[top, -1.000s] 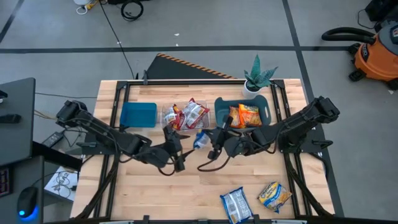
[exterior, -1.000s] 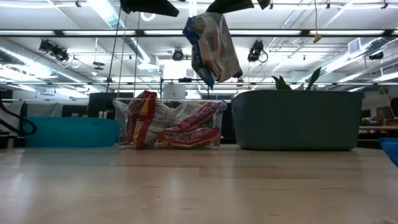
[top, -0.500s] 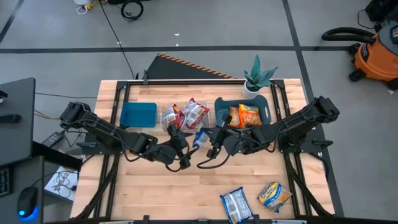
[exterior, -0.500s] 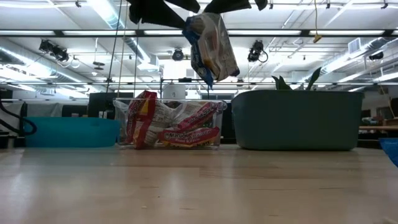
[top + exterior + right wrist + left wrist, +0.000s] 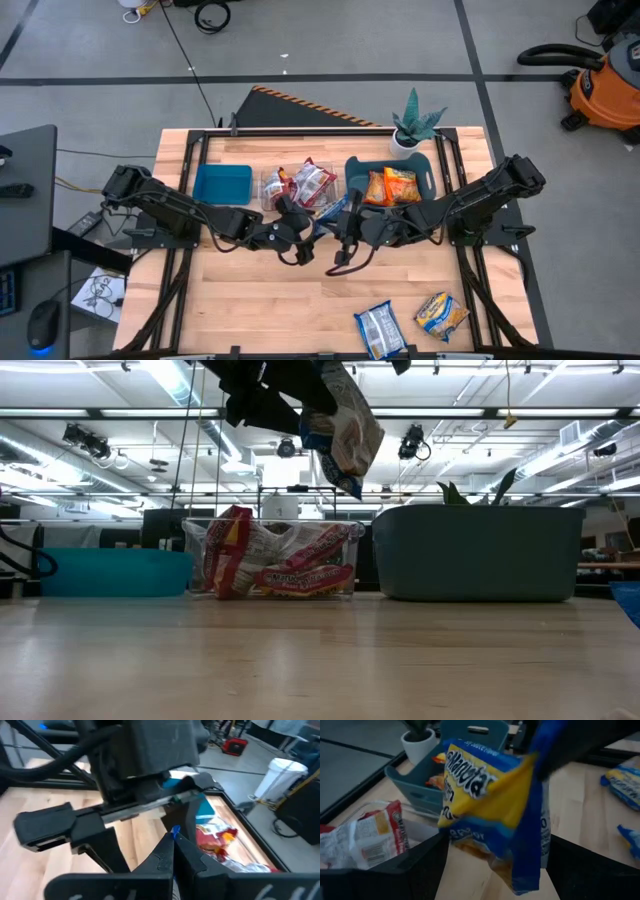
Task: Sort Maruchan noodles
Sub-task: Put the blue noodle pack into the blue bin
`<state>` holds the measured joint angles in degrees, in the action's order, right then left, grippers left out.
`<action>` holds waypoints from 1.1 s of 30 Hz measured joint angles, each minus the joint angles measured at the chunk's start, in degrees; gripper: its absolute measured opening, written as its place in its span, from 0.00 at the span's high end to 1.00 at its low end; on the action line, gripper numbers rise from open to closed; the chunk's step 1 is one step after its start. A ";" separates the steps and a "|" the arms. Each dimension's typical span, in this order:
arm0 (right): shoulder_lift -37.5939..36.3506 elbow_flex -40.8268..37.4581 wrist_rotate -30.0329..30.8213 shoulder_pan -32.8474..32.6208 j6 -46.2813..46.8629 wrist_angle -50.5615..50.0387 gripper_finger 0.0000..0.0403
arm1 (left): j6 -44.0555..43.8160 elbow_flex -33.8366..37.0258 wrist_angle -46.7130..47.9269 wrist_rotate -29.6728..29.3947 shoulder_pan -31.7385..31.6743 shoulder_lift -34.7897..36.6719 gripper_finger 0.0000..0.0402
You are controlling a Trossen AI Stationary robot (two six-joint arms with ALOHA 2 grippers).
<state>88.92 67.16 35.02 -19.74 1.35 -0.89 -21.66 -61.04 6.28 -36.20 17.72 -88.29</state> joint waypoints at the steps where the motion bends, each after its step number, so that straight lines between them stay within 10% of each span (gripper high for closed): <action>1: 0.00 0.00 -0.39 -0.03 -0.17 0.31 0.98 | 0.08 -0.02 0.02 0.56 -0.23 0.04 0.22; 21: -0.02 -0.02 -2.33 -0.49 -1.44 3.45 0.97 | 2.85 -0.02 0.93 3.63 -0.40 0.43 0.23; 33: -0.02 -0.02 -7.22 -0.82 -1.32 3.43 0.95 | 3.42 0.09 1.88 5.56 0.55 1.65 0.44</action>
<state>88.90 67.13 27.80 -20.56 0.03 2.55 -18.24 -60.95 8.16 -30.64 18.27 -86.64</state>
